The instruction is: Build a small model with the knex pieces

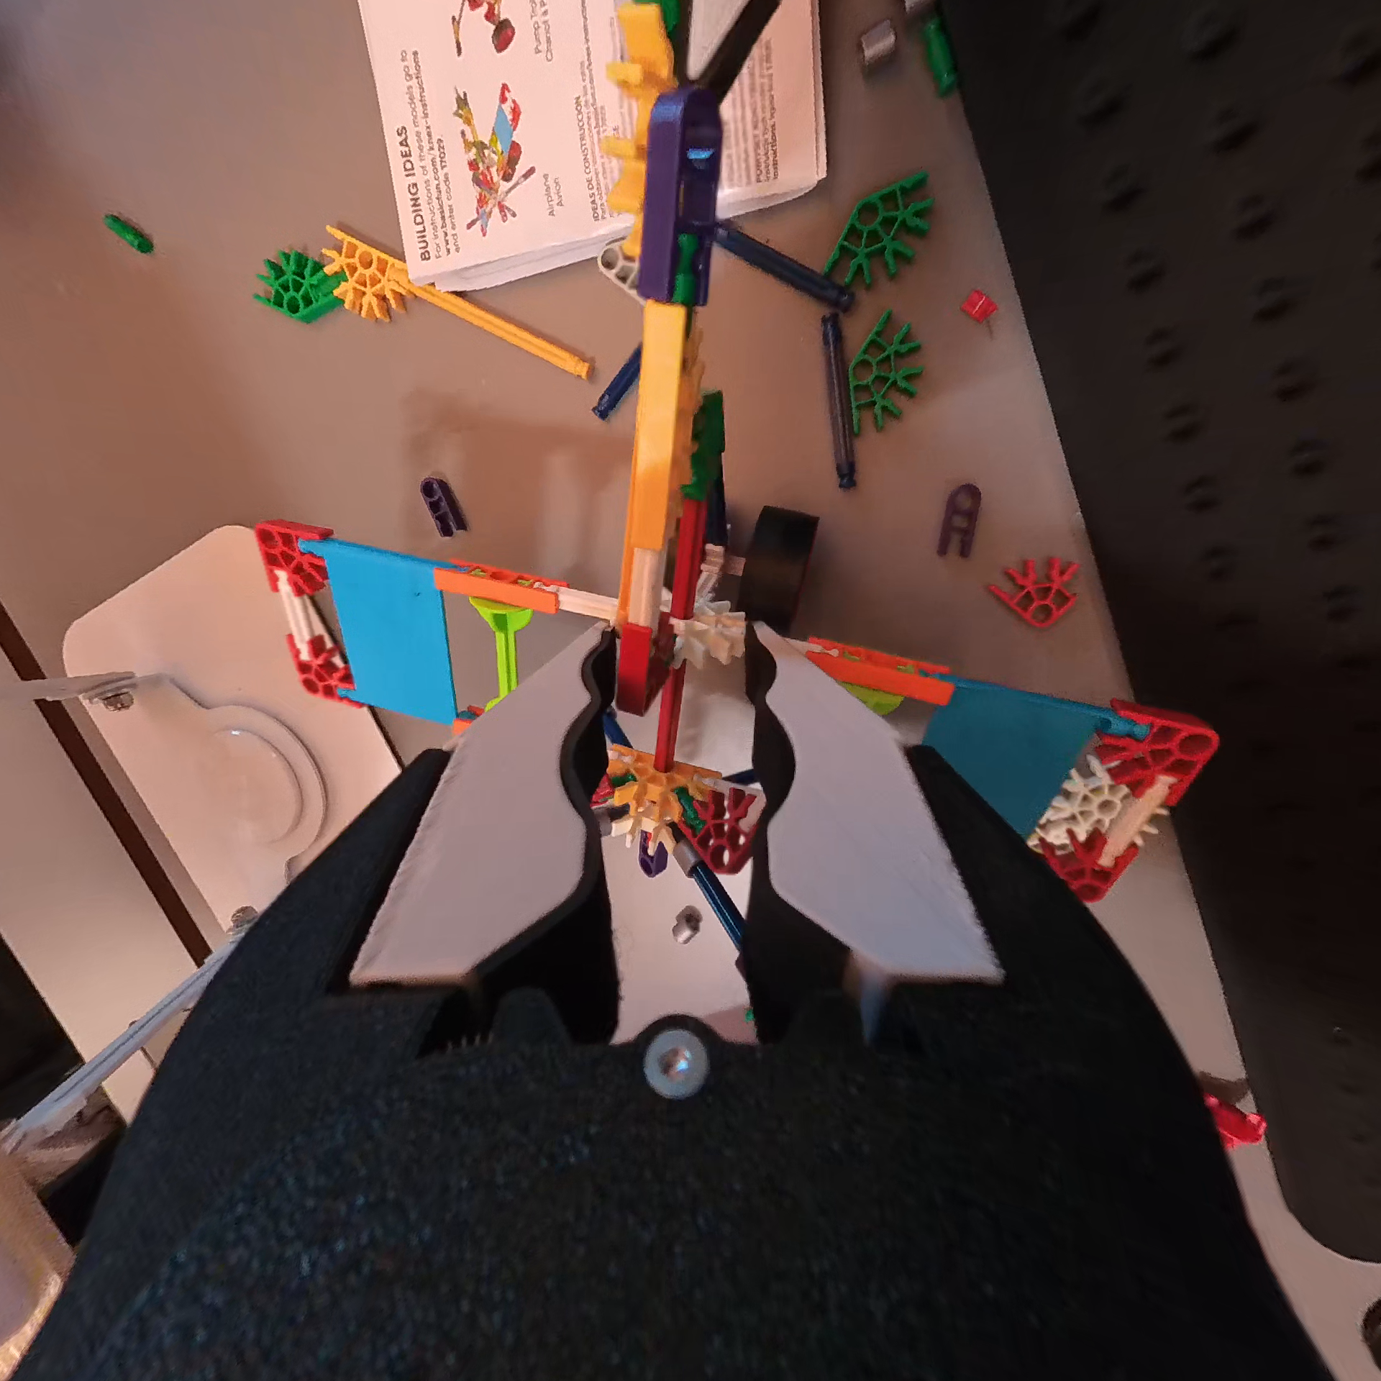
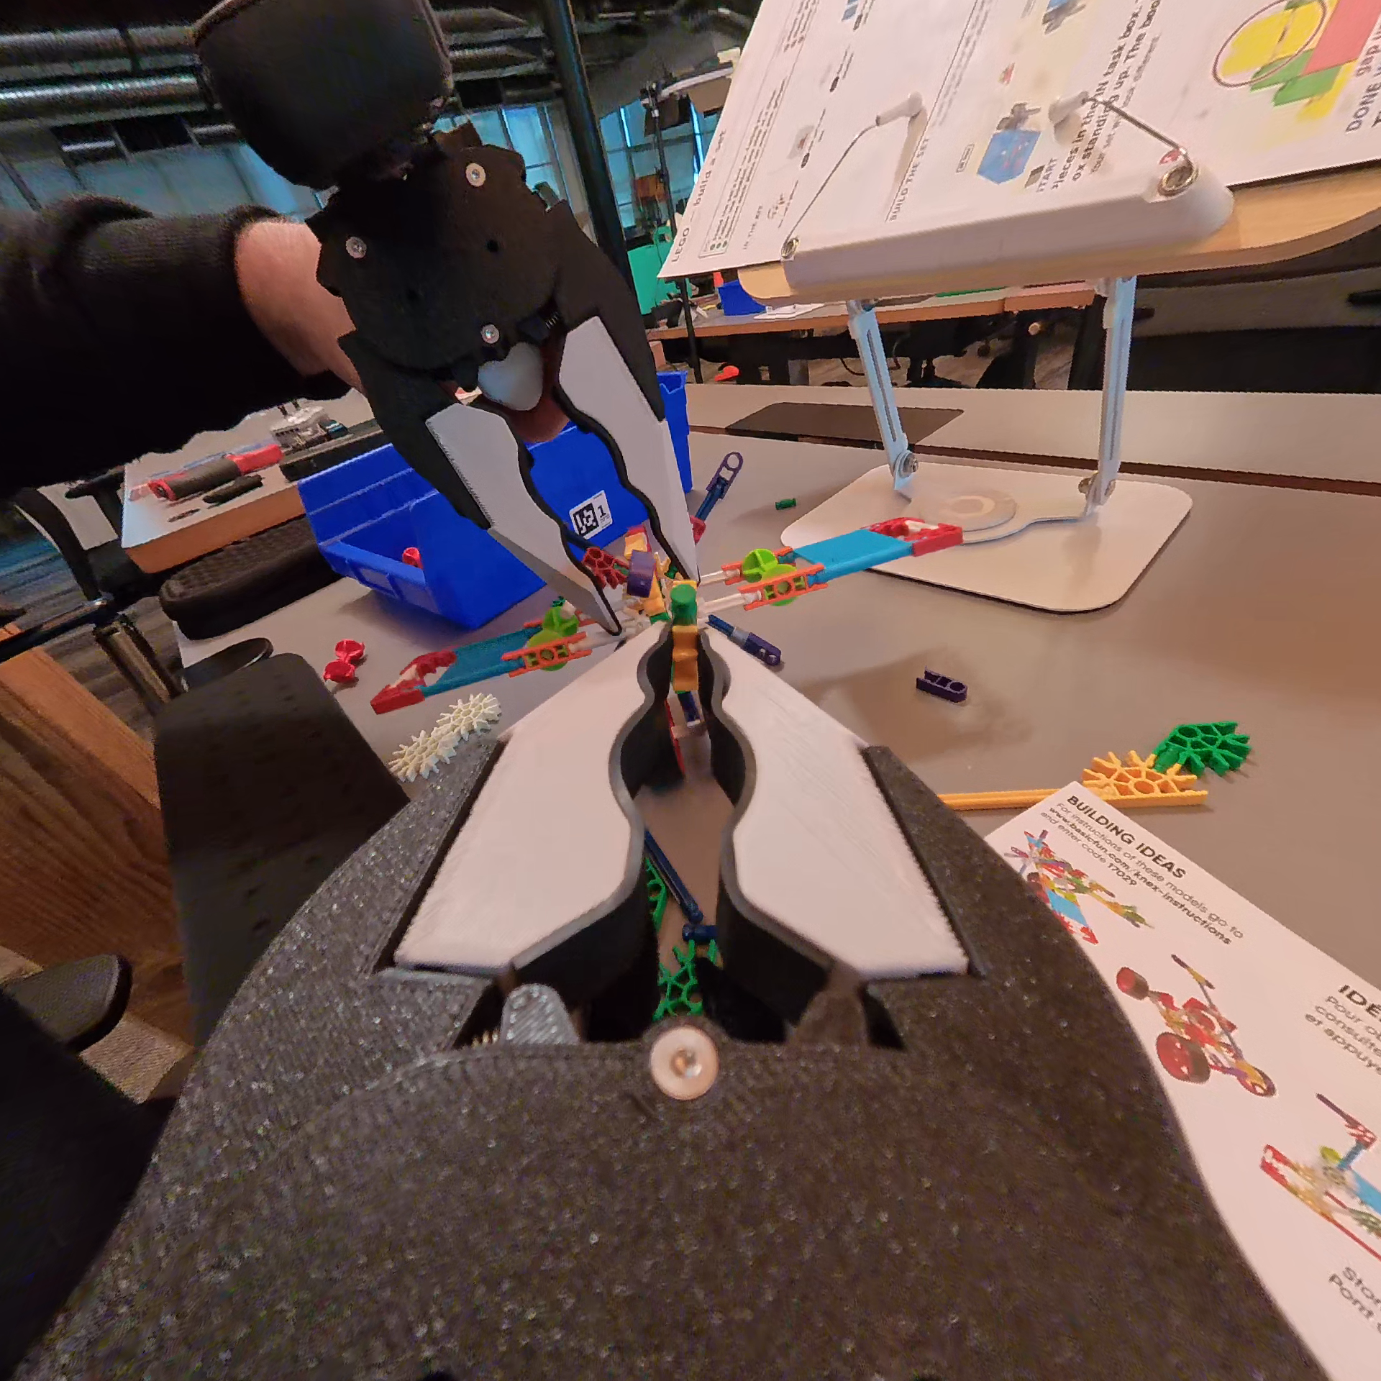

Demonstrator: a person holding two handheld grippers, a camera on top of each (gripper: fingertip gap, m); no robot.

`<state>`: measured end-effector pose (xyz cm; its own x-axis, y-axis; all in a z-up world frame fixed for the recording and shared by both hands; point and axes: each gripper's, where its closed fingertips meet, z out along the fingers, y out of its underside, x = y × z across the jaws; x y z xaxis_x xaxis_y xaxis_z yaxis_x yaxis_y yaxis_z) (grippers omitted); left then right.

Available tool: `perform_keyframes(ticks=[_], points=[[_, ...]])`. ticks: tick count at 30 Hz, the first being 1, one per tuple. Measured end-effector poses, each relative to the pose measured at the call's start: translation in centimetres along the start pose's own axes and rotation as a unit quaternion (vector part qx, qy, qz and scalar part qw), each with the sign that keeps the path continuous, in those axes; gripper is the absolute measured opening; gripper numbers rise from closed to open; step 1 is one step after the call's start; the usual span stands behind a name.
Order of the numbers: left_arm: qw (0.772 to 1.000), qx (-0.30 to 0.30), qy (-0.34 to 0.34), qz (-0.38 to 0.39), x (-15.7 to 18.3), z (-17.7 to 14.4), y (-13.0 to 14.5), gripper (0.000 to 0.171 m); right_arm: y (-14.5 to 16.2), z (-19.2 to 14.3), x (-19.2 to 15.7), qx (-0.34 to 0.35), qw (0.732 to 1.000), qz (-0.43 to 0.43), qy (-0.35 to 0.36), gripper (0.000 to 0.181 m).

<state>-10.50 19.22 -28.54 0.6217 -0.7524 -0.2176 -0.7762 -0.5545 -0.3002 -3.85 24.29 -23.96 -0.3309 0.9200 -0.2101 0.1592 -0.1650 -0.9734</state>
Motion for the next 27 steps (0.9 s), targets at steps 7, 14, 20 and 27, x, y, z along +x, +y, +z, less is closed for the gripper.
perform_keyframes(ticks=[7, 14, 20, 27], points=[[1.000, 0.006, -0.017, 0.002, -0.31, -0.10, 0.03, 0.046, -0.60, 0.20, 0.49, 0.011, 1.000, -0.003, 0.010, 0.005], [1.000, 0.009, -0.020, 0.010, 0.05, 0.03, -0.02, 0.040, -0.19, 0.42, 0.01, 0.003, 1.000, 0.004, -0.006, 0.005], [0.999, 0.011, -0.024, 0.019, -0.02, 0.08, -0.18, 0.037, -0.13, 0.24, 0.06, 0.003, 1.000, 0.004, -0.004, 0.005], [0.999, 0.018, -0.029, 0.018, 0.02, 0.17, -0.27, 0.036, 0.03, 0.14, 0.03, -0.002, 1.000, 0.003, -0.004, 0.005]])
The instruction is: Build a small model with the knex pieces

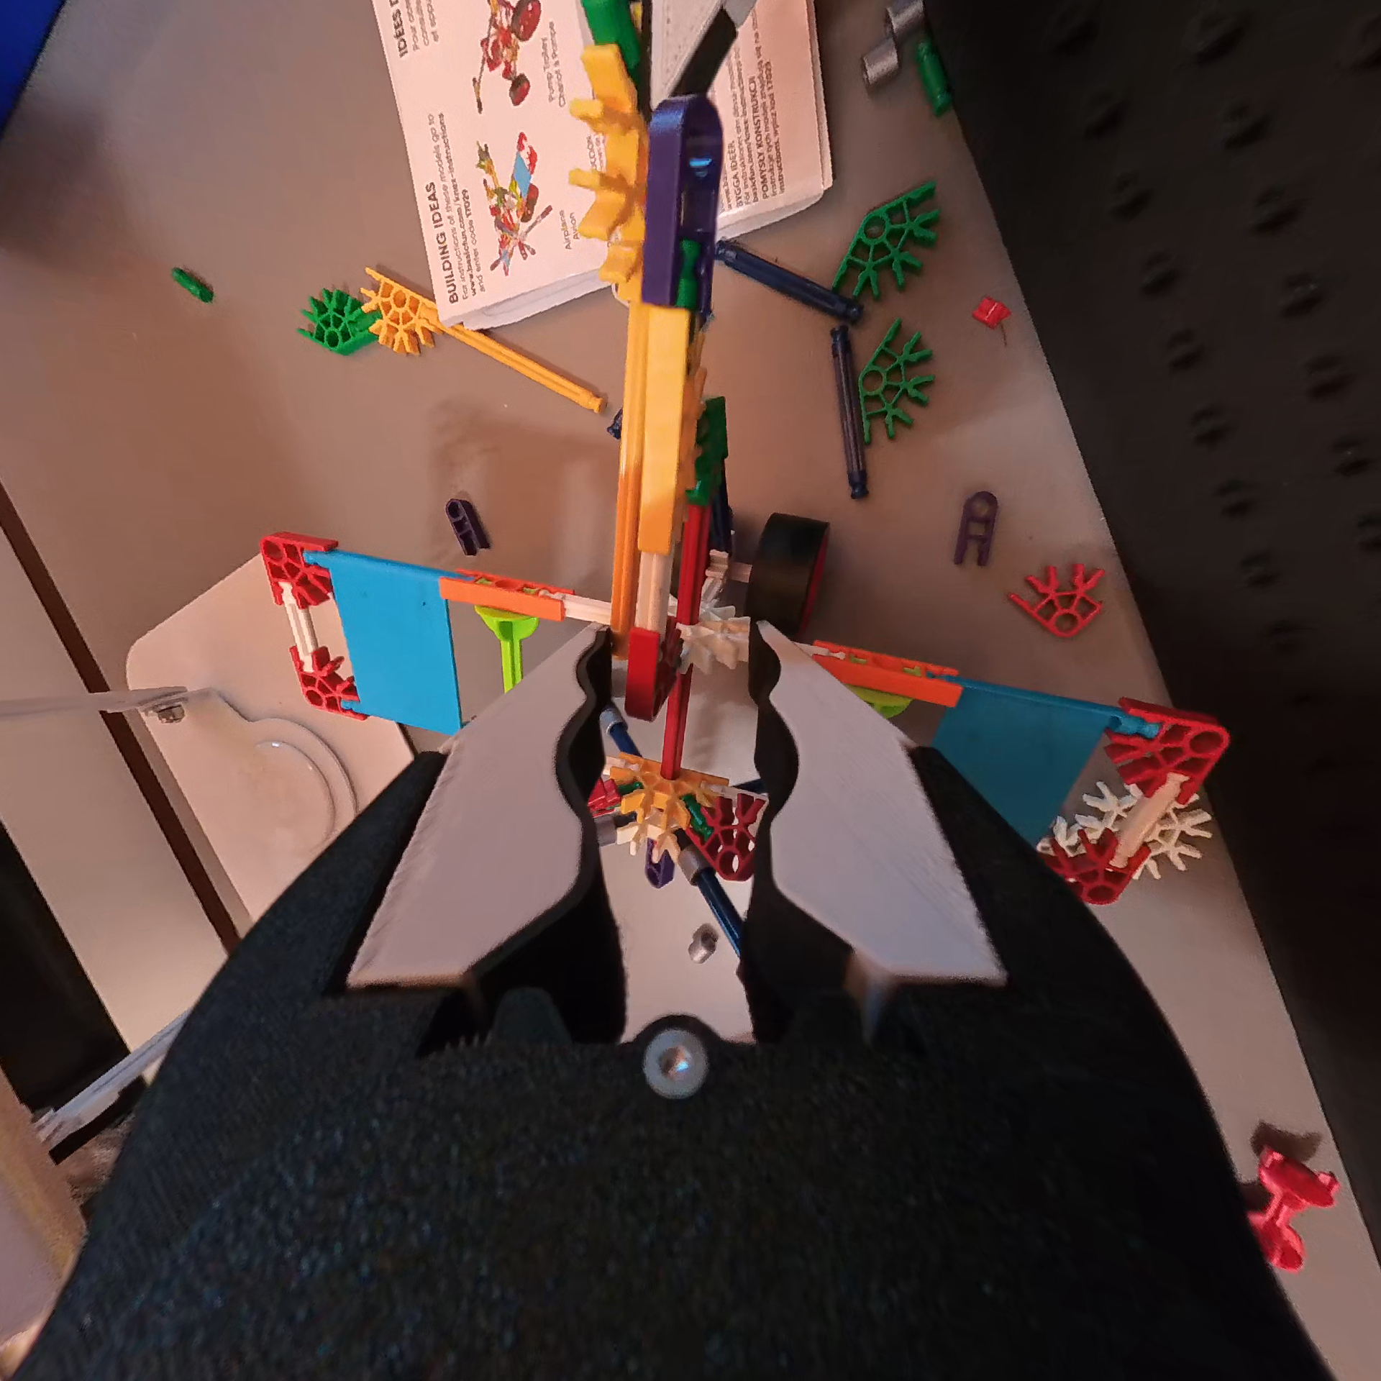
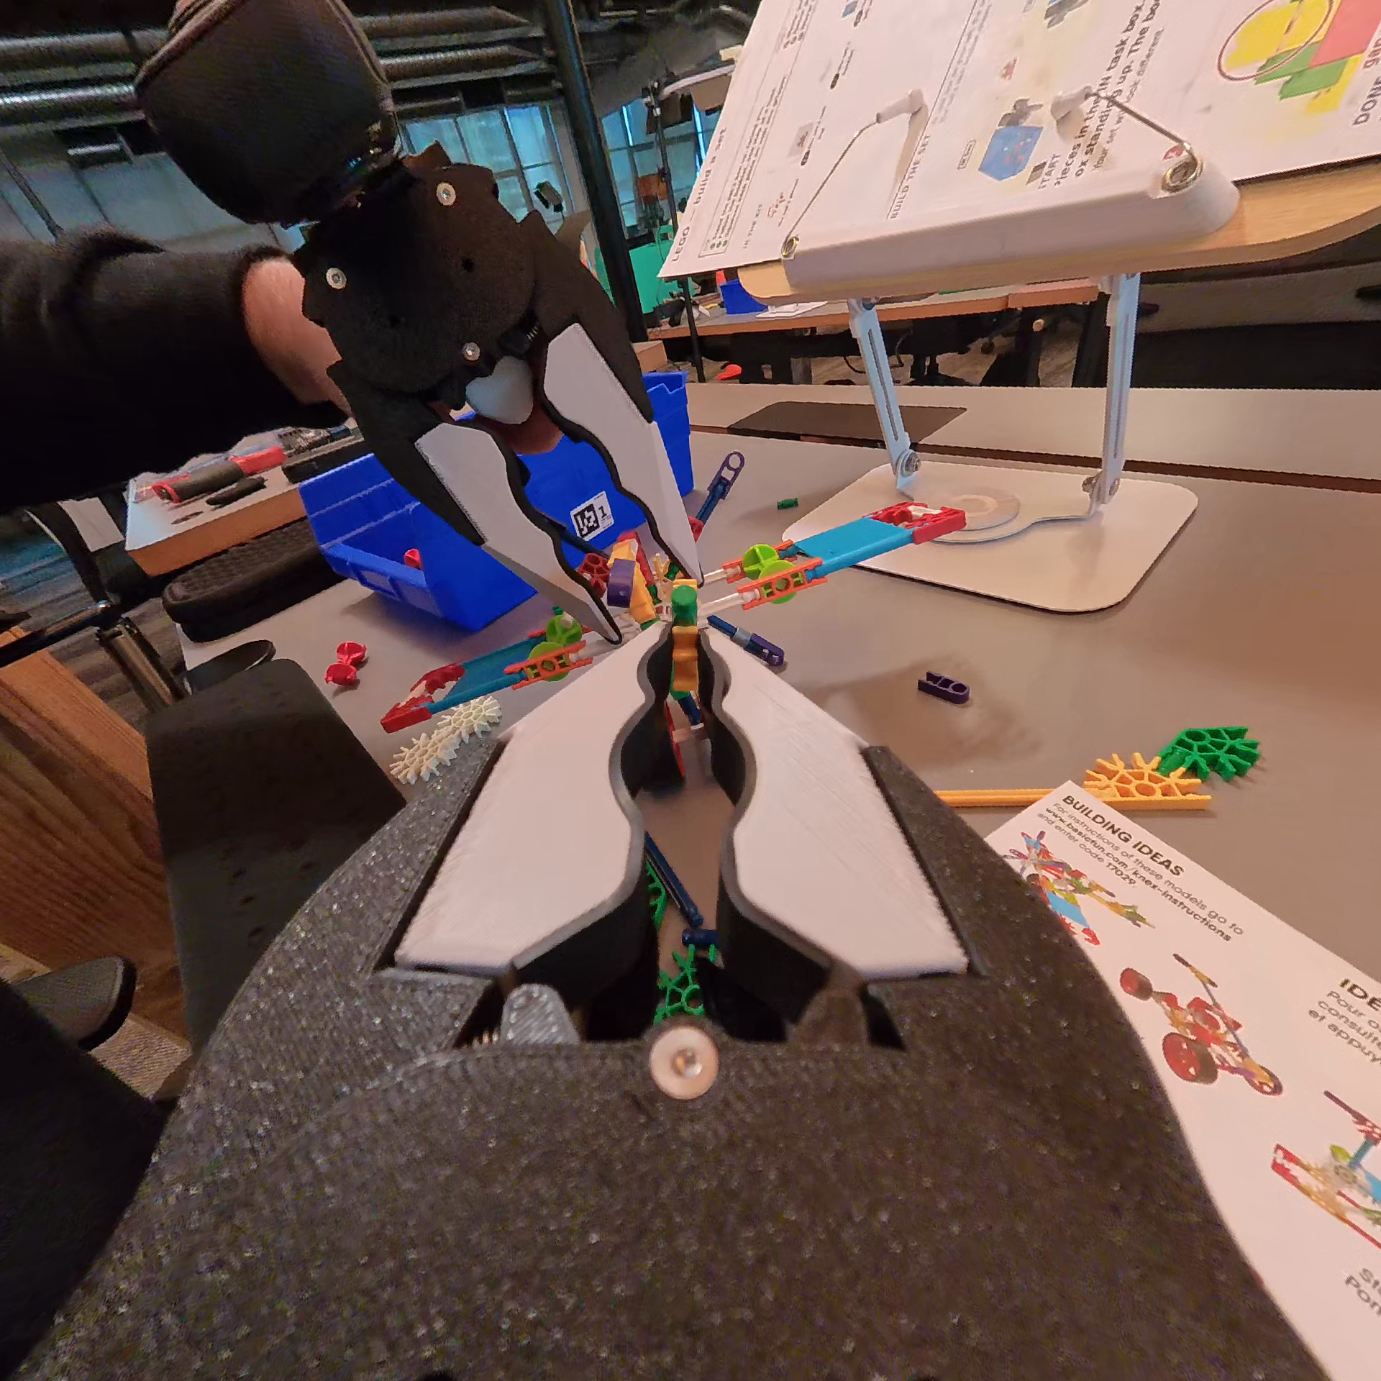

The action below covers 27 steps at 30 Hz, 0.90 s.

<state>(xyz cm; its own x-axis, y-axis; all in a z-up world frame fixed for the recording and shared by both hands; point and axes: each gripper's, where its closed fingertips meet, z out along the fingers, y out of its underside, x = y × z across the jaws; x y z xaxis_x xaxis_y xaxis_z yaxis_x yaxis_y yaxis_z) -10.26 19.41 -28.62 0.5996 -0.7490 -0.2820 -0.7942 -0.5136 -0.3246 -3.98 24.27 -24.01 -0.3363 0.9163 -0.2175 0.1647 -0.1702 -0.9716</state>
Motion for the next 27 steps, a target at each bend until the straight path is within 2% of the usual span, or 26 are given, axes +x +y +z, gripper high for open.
perform_keyframes(ticks=[2, 3, 5, 17, 27], points=[[1.000, 0.006, -0.001, -0.007, -0.03, 0.03, 0.00, 0.034, 0.07, 0.00, -0.03, -0.003, 1.000, -0.001, 0.000, 0.005], [1.000, 0.008, -0.016, -0.011, -0.46, 0.02, -0.03, 0.015, 0.12, -0.01, -0.11, -0.004, 1.000, -0.003, -0.001, 0.005], [1.000, 0.005, -0.020, -0.001, -0.57, 0.15, 0.09, 0.011, 0.32, 0.05, -0.31, -0.012, 1.000, -0.009, -0.001, 0.005], [0.999, 0.010, -0.033, 0.002, -0.75, 0.27, 0.01, 0.011, 0.32, 0.02, -0.28, -0.020, 1.000, -0.024, 0.002, 0.005], [0.998, 0.045, -0.043, -0.028, -0.75, 0.35, -0.15, 0.010, 0.43, -0.04, -0.37, -0.033, 0.999, -0.026, -0.004, 0.005]])
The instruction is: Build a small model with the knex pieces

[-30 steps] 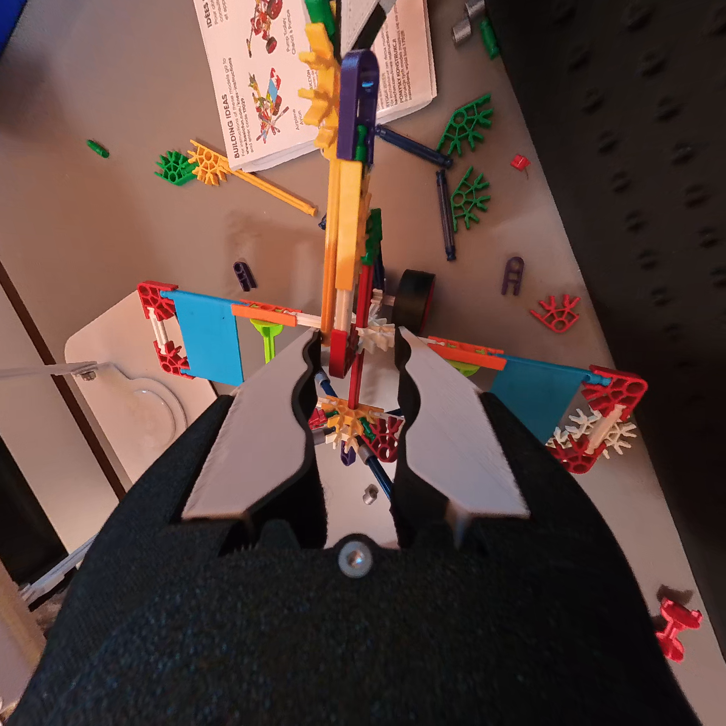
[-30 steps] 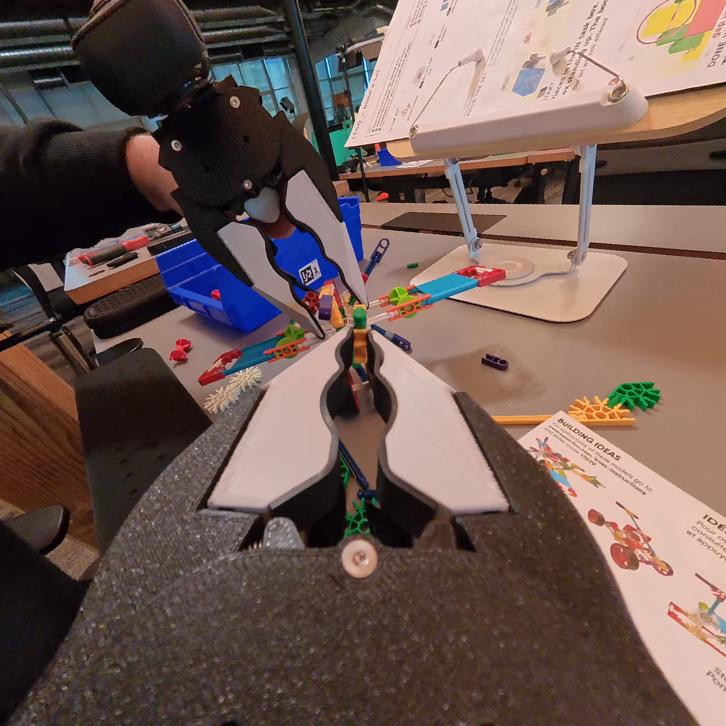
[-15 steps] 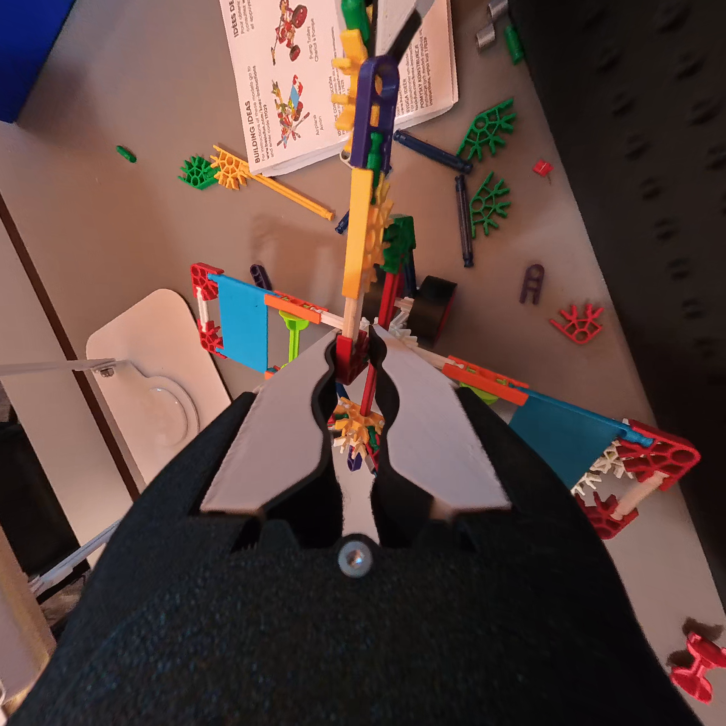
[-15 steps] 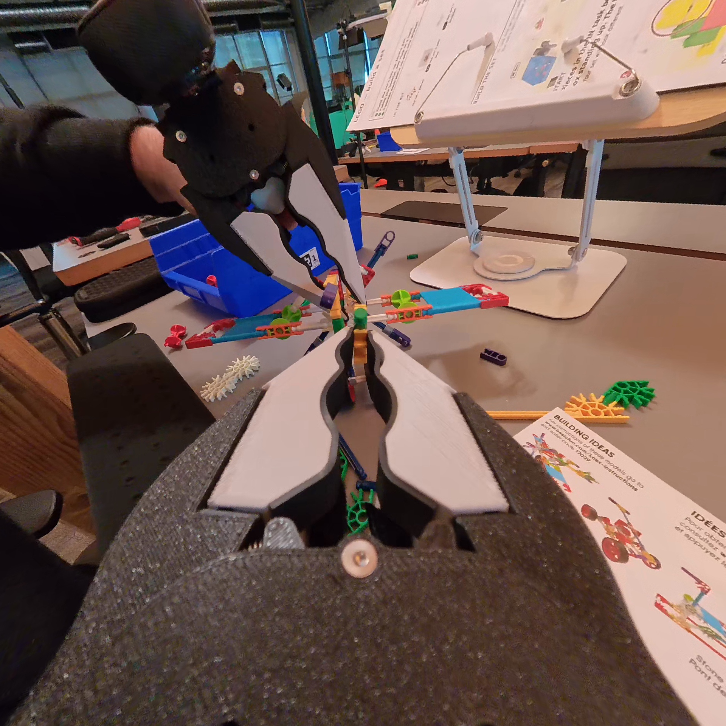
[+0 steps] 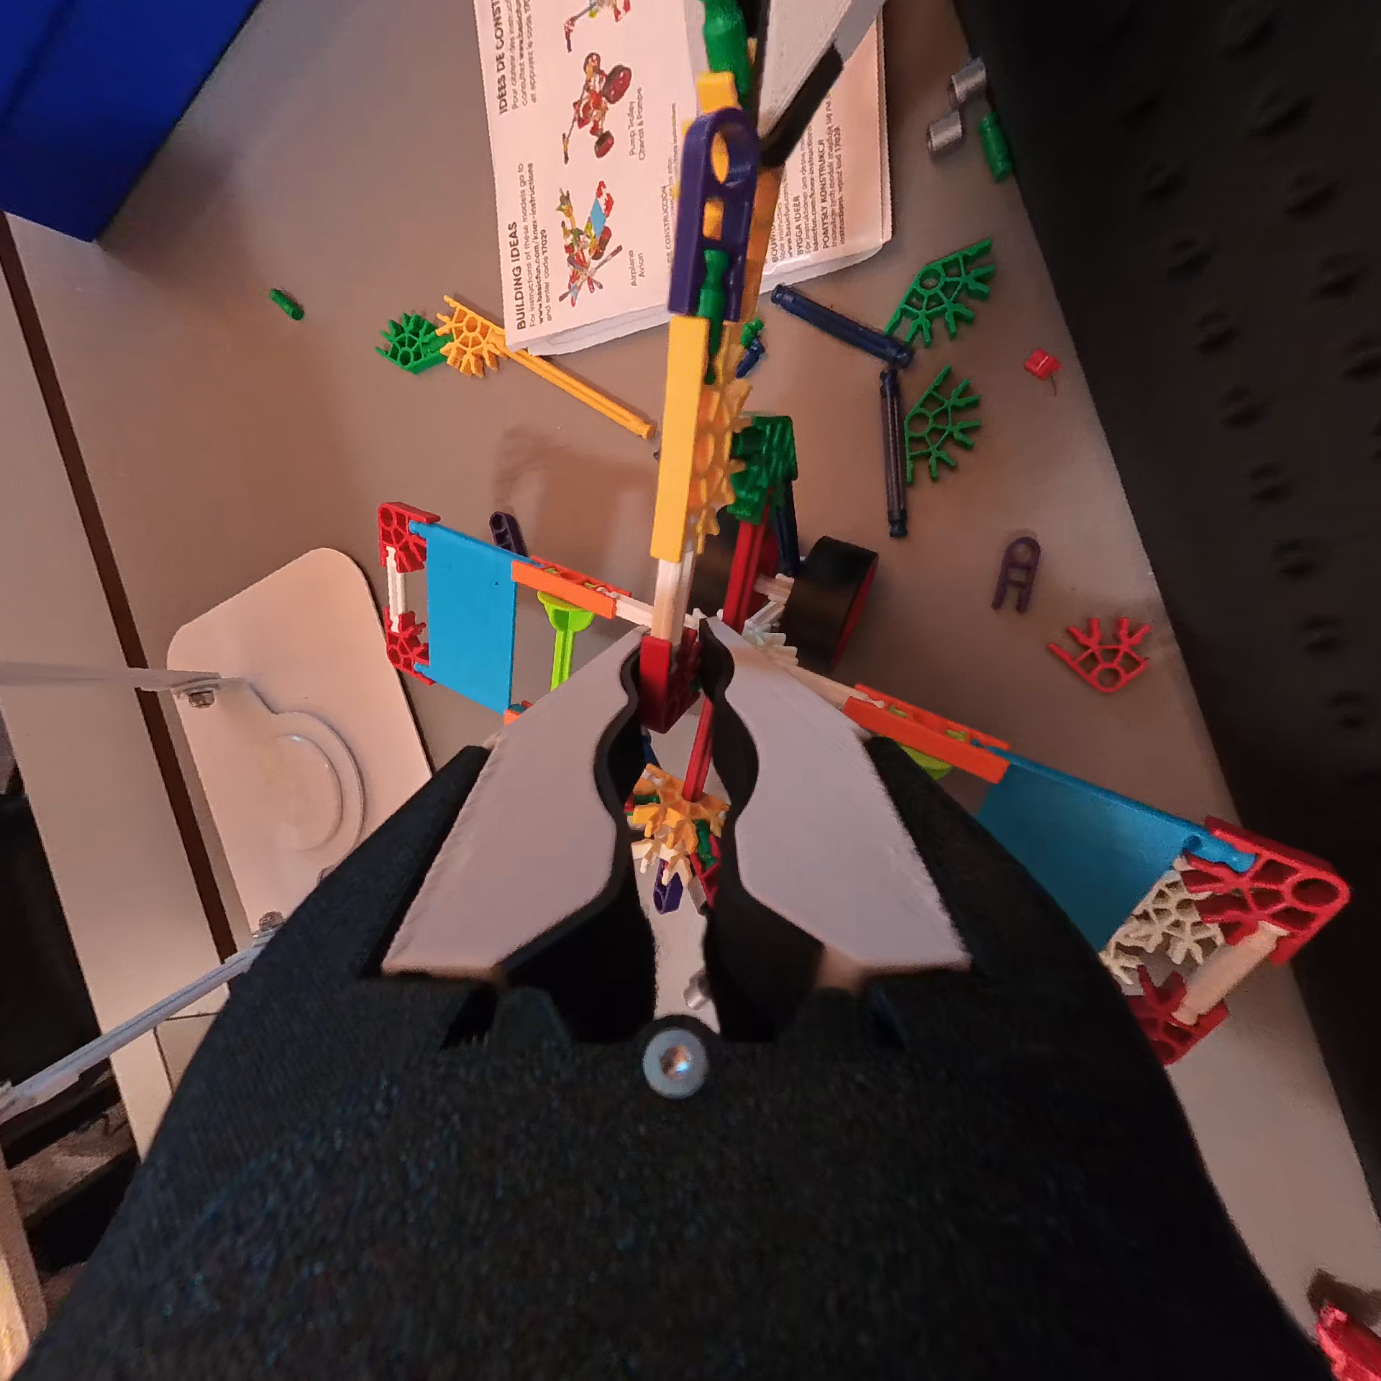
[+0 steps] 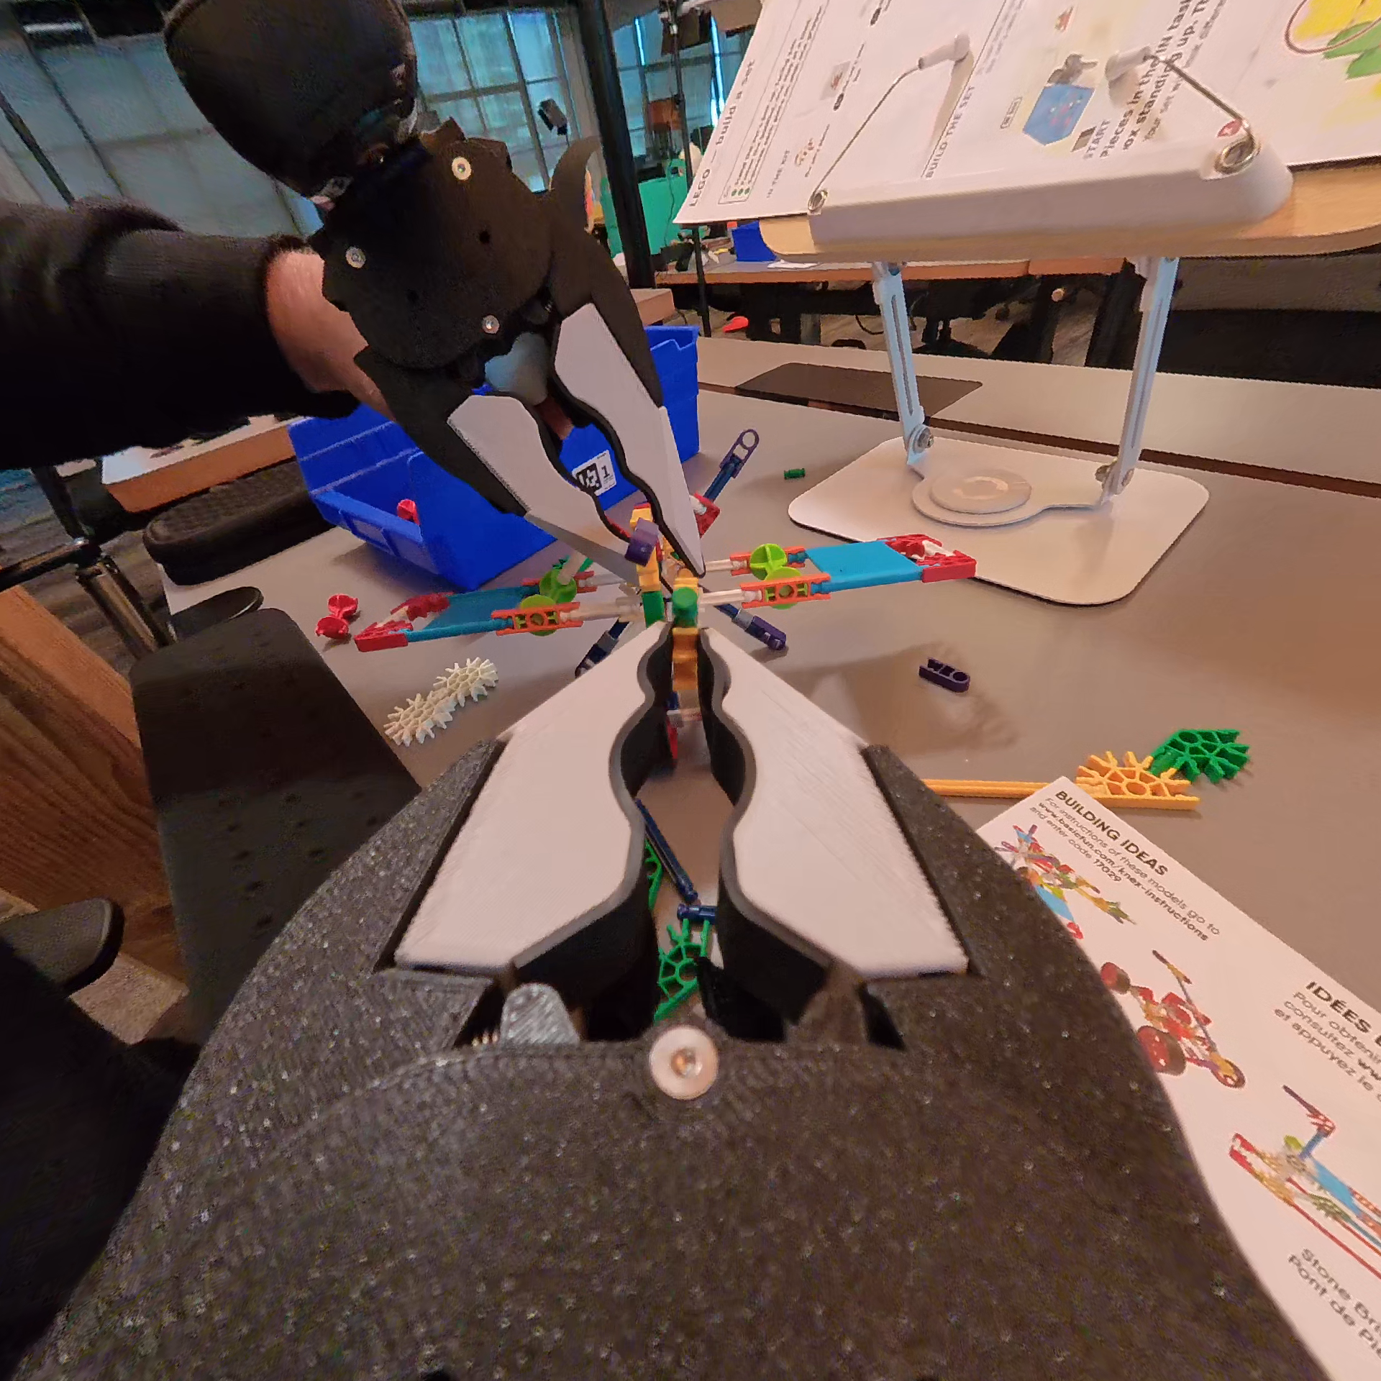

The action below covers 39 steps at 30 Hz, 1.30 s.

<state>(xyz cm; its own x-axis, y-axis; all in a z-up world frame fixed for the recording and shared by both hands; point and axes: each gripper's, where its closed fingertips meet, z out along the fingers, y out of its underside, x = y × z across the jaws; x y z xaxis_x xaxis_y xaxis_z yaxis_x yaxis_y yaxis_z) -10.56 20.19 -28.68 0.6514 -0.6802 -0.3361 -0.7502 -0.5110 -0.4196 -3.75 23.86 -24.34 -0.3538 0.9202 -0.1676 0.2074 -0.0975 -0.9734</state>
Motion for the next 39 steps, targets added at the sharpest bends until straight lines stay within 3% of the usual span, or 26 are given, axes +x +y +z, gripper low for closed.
perform_keyframes(ticks=[7, 11, 16, 19, 23, 31, 36, 39], points=[[0.999, -0.037, 0.004, 0.012, 0.0, -0.5, 0.3, 0.020, 0.3, 0.2, 0.0, -0.006, 1.000, 0.008, -0.009, 0.005], [0.999, -0.032, 0.011, 0.000, -0.4, -0.9, 0.4, 0.039, 0.3, 0.4, -0.4, -0.007, 1.000, 0.007, -0.014, 0.005], [0.999, -0.020, 0.013, -0.037, -0.5, -0.9, 0.5, 0.044, 0.4, 0.4, -0.4, -0.007, 1.000, 0.006, -0.014, 0.005], [0.999, -0.025, -0.009, -0.030, -0.3, -1.0, 0.6, 0.038, 0.6, 0.5, -0.6, -0.010, 1.000, 0.000, -0.015, 0.005], [0.995, -0.080, -0.063, -0.020, -0.1, -1.0, 0.9, 0.030, 0.8, 0.6, -0.8, -0.015, 1.000, -0.017, -0.012, 0.005], [0.990, -0.045, -0.050, -0.127, 0.7, -1.2, 1.3, 0.031, 1.0, 0.8, -1.5, -0.019, 0.999, -0.037, -0.015, 0.005], [0.967, -0.040, -0.049, -0.246, 0.9, -1.0, 1.3, 0.026, 1.1, 0.8, -1.6, -0.022, 0.998, -0.050, -0.004, 0.005], [0.970, -0.069, -0.104, -0.210, 1.2, -1.3, 1.0, 0.028, 1.3, 1.0, -1.7, -0.026, 0.998, -0.058, -0.002, 0.005]])
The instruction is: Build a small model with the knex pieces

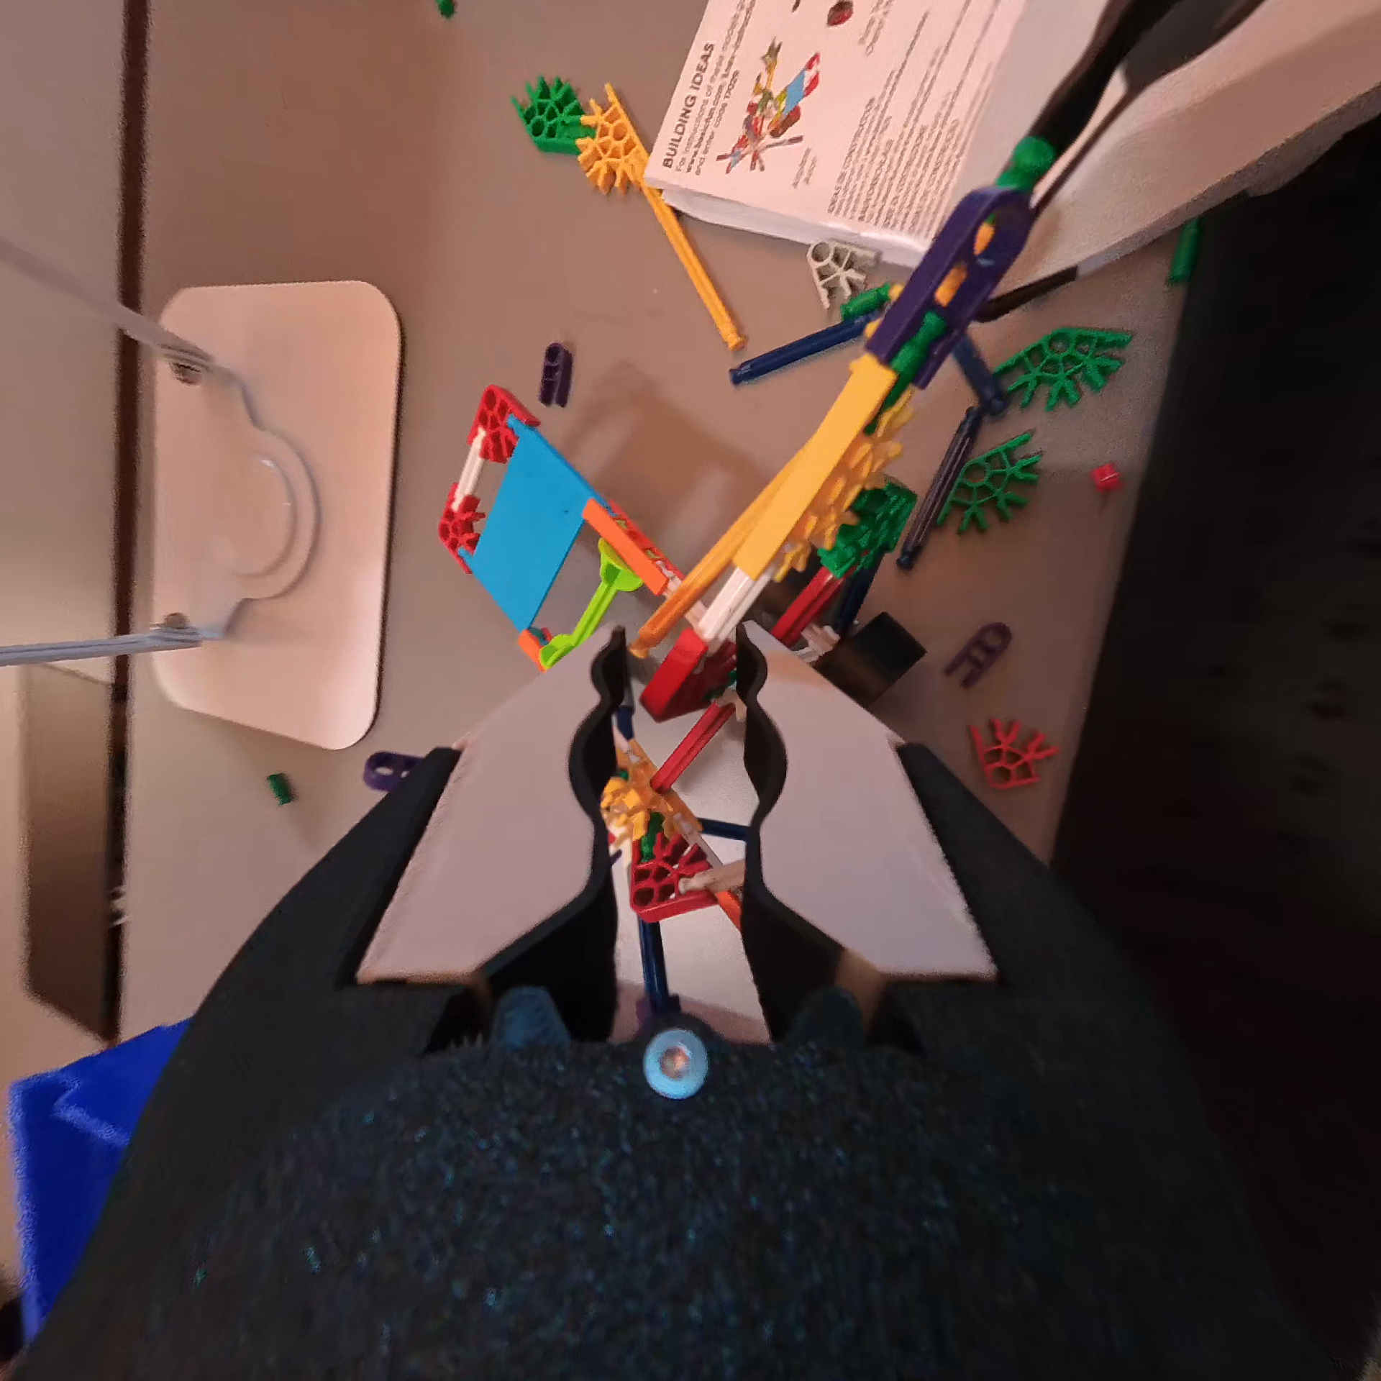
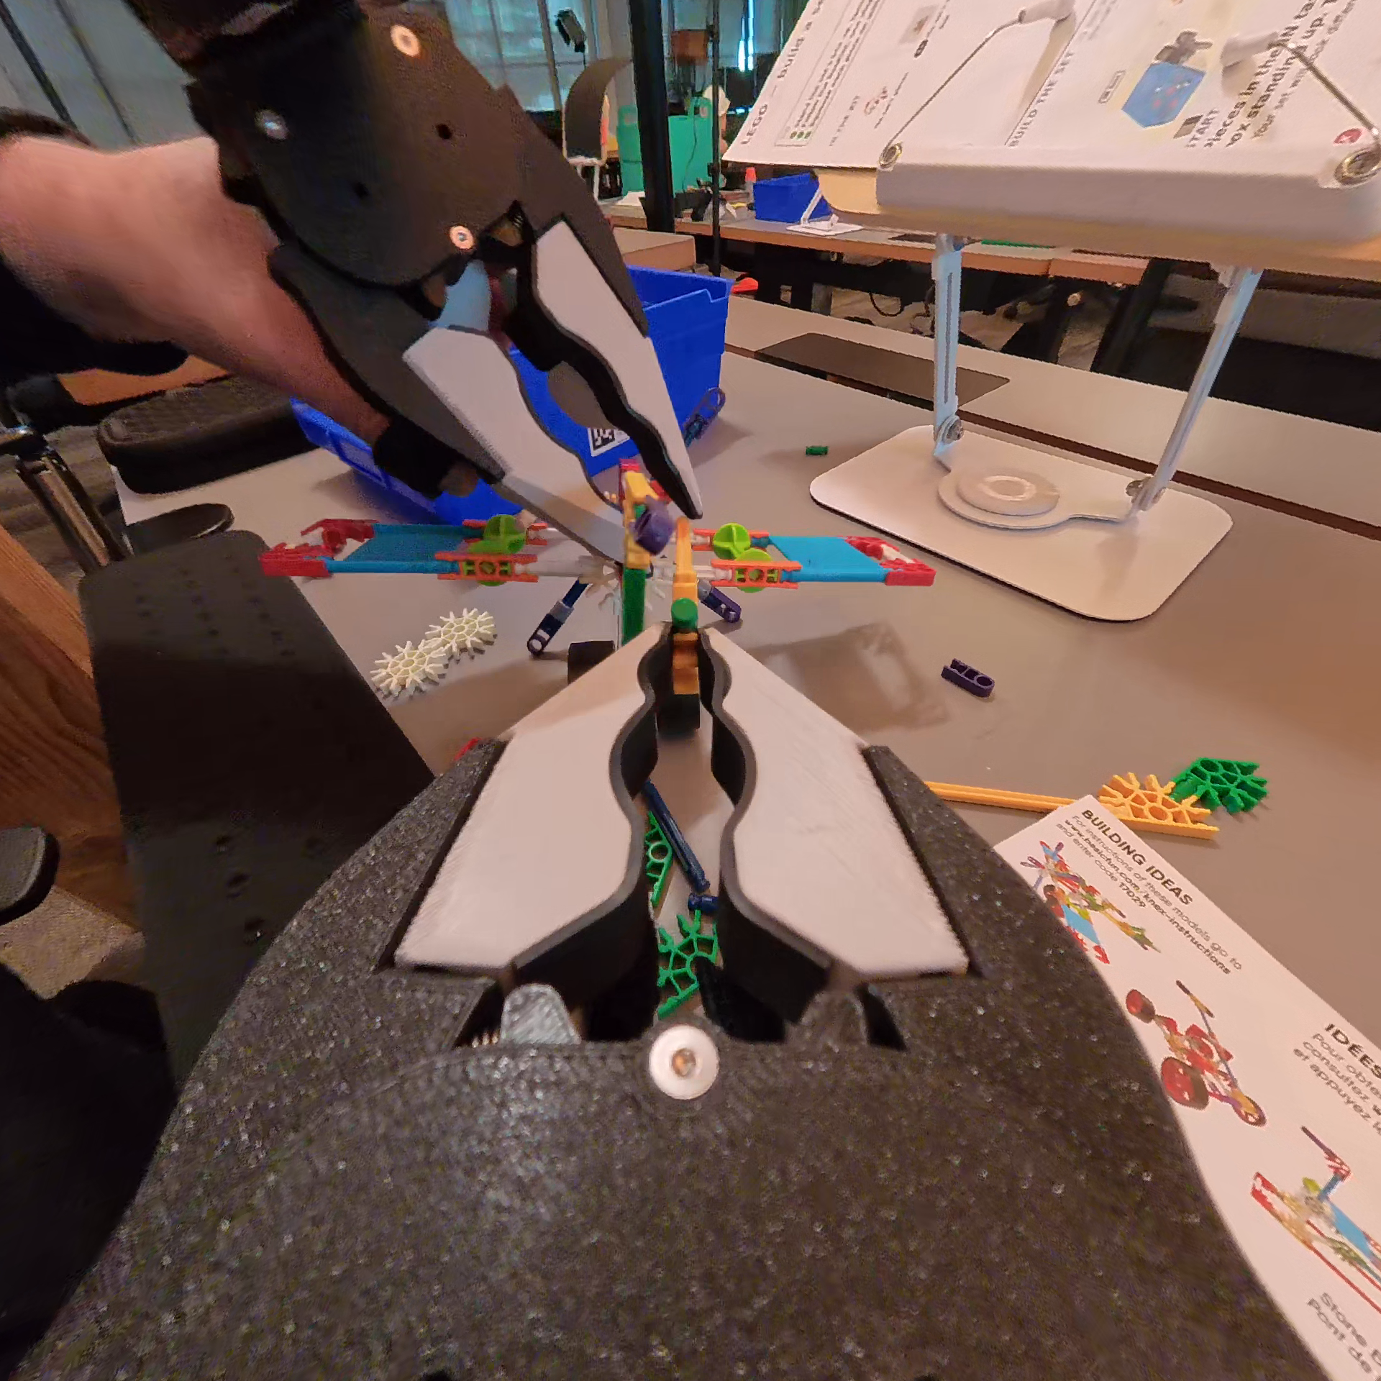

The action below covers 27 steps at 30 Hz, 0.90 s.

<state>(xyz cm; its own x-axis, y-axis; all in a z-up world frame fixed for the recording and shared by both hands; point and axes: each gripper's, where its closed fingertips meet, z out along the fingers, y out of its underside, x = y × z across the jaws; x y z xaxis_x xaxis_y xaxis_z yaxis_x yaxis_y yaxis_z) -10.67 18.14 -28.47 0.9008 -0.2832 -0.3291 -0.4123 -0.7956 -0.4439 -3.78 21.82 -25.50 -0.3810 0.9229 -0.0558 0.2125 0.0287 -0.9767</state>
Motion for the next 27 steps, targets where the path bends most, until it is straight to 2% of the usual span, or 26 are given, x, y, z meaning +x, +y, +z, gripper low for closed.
perform_keyframes(ticks=[4, 9, 11, 12, 14, 17, 20, 21, 24, 26, 27], points=[[0.989, -0.018, -0.105, 0.107, 0.0, -0.2, 0.0, 0.024, -0.1, 0.0, 0.0, 0.002, 1.000, 0.000, -0.003, 0.005], [0.969, 0.018, -0.186, 0.160, 0.0, -0.6, -0.4, 0.025, -0.4, -0.4, -0.2, 0.013, 1.000, 0.005, -0.010, 0.005], [0.975, 0.038, -0.174, 0.129, 0.4, -0.8, -0.6, 0.030, -0.4, -0.6, 0.0, 0.015, 1.000, 0.011, -0.012, 0.005], [0.978, 0.044, -0.166, 0.117, 0.4, -1.0, -0.7, 0.038, -0.4, -0.7, 0.0, 0.014, 1.000, 0.012, -0.013, 0.005], [0.983, 0.058, -0.153, 0.081, 0.1, -1.6, -1.0, 0.065, -0.4, -0.7, -0.1, 0.015, 1.000, 0.011, -0.016, 0.005], [0.991, 0.065, -0.115, 0.022, 0.0, -1.4, -0.9, 0.081, -0.3, -0.7, -0.3, 0.014, 1.000, 0.008, -0.020, 0.005], [0.992, 0.047, -0.116, 0.013, 0.3, -1.2, -0.5, 0.077, -0.2, -0.8, -0.4, 0.013, 1.000, 0.004, -0.020, 0.005], [0.987, 0.043, -0.148, 0.040, 0.1, -1.4, -0.7, 0.075, -0.2, -0.9, -0.4, 0.014, 1.000, 0.002, -0.020, 0.005], [0.966, 0.033, -0.212, 0.144, 1.0, -1.5, -1.5, 0.048, -0.1, -0.8, -0.6, 0.010, 1.000, -0.004, -0.022, 0.005], [0.956, 0.047, -0.229, 0.179, 1.4, -1.8, -1.7, 0.049, -0.1, -0.8, -0.8, 0.010, 1.000, -0.008, -0.025, 0.005], [0.956, 0.053, -0.229, 0.174, 1.3, -2.1, -1.7, 0.055, -0.1, -0.8, -0.8, 0.010, 1.000, -0.008, -0.025, 0.005]])
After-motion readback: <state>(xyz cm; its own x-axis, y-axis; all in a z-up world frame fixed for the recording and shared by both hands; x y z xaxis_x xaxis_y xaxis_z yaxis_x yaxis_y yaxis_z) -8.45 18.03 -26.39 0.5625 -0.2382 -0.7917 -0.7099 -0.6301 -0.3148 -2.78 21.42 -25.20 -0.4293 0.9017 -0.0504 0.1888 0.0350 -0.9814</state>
